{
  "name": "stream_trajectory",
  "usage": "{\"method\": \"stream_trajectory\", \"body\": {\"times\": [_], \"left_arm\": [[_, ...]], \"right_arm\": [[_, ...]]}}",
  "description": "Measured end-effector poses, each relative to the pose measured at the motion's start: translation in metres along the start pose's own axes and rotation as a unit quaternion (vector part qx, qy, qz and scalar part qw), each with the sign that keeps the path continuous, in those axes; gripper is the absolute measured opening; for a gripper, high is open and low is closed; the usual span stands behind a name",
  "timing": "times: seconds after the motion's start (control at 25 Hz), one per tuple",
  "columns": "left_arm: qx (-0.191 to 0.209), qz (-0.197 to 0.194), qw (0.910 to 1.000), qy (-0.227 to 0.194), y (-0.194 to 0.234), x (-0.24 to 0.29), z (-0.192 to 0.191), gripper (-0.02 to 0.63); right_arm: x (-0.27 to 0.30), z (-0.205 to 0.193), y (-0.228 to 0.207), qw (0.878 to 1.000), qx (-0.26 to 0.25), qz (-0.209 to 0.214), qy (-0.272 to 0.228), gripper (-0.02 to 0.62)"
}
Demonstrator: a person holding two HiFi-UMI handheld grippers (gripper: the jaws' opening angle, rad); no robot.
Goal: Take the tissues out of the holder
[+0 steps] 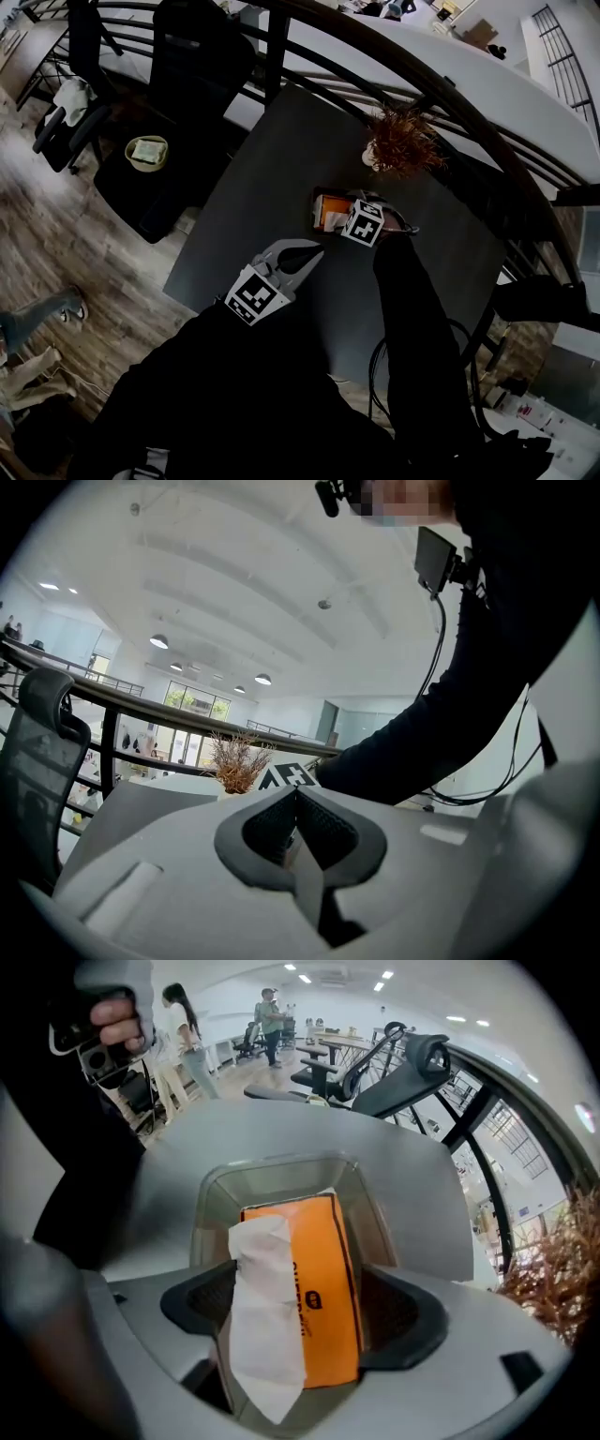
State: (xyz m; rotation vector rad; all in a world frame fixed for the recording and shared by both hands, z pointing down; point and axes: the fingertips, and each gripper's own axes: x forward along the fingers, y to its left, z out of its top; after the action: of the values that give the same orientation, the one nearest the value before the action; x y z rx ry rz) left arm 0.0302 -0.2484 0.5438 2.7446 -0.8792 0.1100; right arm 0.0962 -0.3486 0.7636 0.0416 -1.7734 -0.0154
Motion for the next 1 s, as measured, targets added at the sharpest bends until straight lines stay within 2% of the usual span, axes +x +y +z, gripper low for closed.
{"method": "stream_trajectory", "body": {"times": [0.32, 0.48, 0.6, 0.84, 1.0], "left_arm": [[-0.005, 0.007, 1.0, 0.002, 0.008, -0.003, -0.005, 0.008], [-0.009, 0.009, 0.9999, 0.003, 0.009, -0.005, -0.006, 0.008], [-0.007, 0.008, 0.9999, 0.003, 0.004, -0.006, -0.007, 0.008], [0.005, 0.004, 1.0, -0.001, -0.006, -0.006, -0.001, 0.008], [0.015, -0.002, 0.9999, -0.007, -0.017, -0.005, 0.009, 0.008]], "right_arm": [[0.024, -0.003, 0.001, 0.999, -0.006, 0.017, 0.03, 0.395], [0.018, -0.002, 0.001, 1.0, 0.004, 0.02, 0.023, 0.296], [0.007, -0.004, 0.001, 1.0, 0.013, 0.012, 0.019, 0.255], [-0.03, 0.008, 0.002, 0.998, 0.061, 0.016, -0.007, 0.255], [-0.068, 0.017, -0.001, 0.995, 0.098, -0.001, -0.03, 0.255]]}}
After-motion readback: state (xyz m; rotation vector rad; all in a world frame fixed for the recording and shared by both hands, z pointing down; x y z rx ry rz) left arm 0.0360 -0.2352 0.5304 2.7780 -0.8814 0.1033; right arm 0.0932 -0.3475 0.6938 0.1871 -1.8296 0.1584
